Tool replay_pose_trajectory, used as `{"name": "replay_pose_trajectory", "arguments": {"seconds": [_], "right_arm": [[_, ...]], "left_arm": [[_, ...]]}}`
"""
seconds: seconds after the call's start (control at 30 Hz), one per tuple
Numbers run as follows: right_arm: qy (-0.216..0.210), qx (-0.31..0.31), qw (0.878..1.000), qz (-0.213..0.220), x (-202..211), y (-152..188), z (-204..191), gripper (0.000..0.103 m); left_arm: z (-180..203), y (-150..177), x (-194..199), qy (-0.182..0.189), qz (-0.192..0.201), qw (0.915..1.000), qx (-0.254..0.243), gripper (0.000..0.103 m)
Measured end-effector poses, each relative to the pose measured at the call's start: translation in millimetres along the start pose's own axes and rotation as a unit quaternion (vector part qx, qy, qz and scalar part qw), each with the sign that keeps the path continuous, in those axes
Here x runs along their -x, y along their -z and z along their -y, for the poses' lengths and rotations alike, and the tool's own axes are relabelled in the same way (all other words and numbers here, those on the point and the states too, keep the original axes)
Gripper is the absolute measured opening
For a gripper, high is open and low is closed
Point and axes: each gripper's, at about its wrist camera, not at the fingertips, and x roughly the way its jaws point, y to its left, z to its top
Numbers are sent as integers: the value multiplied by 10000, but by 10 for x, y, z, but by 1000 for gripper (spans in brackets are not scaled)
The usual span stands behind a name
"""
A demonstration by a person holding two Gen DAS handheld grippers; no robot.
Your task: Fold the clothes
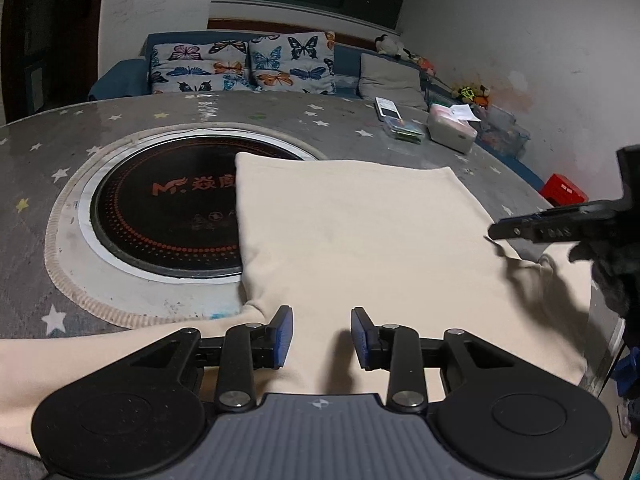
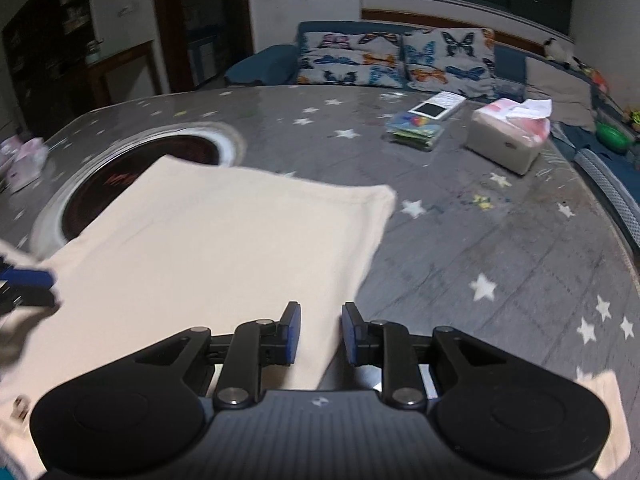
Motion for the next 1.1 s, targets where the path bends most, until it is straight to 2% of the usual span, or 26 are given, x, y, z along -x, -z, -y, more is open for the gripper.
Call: {"name": "replay_pose_trajectory", "arguments": {"seconds": [0.27, 0.33, 0.47, 0.57, 0.67, 0.77, 0.8, 0.87, 0.93, 0.97, 1.03, 1.1], "right_arm": [[275, -135, 9995, 58, -321, -247, 159, 22], [303, -111, 9995, 67, -357, -276, 152, 22], [340, -23, 9994, 76, -388, -302, 120, 22], [343, 14, 9994, 90, -413, -325, 103, 22], [348, 24, 9993, 102, -440, -347, 95, 22], [356, 47, 9993, 107, -467, -370, 85, 22], [358, 47, 9993, 108, -476, -379, 81, 22], [373, 70, 9992, 116, -492, -390, 68, 22], [392, 98, 9991, 126, -507, -400, 54, 22], [398, 109, 9991, 129, -516, -408, 47, 22], [404, 126, 9990, 132, -537, -432, 33, 22], [407, 159, 9990, 125, -565, -464, 12, 22]], "left_arm": [[-66, 35, 180, -193, 176, 9995, 181, 36], [-99, 81, 318, -440, 337, 9983, 191, 43], [-294, 207, 584, -1091, 495, 9919, 428, 44], [-546, 303, 797, -1782, 596, 9785, 846, 44], [-802, 392, 974, -2467, 692, 9581, 1278, 47], [-1043, 421, 1031, -2991, 645, 9379, 1638, 49], [-1102, 422, 1018, -3078, 618, 9346, 1673, 49], [-1171, 422, 980, -3105, 575, 9335, 1699, 49], [-1215, 423, 929, -3087, 530, 9353, 1650, 44], [-1223, 416, 887, -3051, 498, 9378, 1578, 28], [-1230, 391, 830, -2977, 515, 9429, 1402, 14], [-1246, 334, 800, -2984, 581, 9446, 1236, 10]]}}
